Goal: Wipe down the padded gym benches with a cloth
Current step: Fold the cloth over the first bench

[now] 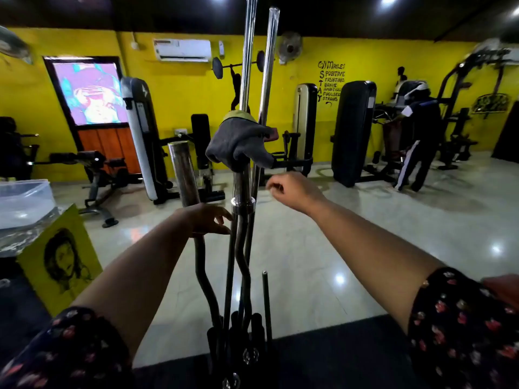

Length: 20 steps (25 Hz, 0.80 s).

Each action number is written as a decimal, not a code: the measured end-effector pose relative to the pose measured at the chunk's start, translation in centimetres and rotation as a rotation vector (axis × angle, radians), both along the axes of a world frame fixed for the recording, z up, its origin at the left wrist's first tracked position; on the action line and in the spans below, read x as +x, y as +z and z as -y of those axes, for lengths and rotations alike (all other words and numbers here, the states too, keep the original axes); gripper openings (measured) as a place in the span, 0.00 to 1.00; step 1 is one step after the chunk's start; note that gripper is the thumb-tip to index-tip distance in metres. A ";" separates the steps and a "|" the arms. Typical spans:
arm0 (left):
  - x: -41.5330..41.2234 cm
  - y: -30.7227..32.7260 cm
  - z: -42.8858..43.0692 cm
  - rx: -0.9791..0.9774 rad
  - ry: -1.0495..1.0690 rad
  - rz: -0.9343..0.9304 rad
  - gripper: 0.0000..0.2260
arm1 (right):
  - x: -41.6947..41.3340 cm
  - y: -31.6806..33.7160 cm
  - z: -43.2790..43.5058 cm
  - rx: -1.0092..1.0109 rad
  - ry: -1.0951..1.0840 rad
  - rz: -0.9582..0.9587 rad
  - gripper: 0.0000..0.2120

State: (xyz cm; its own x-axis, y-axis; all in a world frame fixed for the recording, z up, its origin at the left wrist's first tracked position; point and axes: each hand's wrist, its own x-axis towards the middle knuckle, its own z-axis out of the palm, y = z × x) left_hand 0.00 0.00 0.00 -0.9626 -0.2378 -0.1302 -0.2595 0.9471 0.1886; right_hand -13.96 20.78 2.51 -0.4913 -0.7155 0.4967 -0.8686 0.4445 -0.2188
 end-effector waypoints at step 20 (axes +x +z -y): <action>1.3 0.1 3.4 -0.022 0.168 -0.136 0.19 | -2.5 5.4 9.2 -0.031 0.105 -0.261 0.28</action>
State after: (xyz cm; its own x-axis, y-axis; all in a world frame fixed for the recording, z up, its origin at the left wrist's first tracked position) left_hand 1.25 -3.38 0.11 -0.9175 -0.3977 0.0047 -0.3877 0.8969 0.2127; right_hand -16.51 11.54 7.89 -0.2674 -0.7384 0.6190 -0.9385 0.3453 0.0066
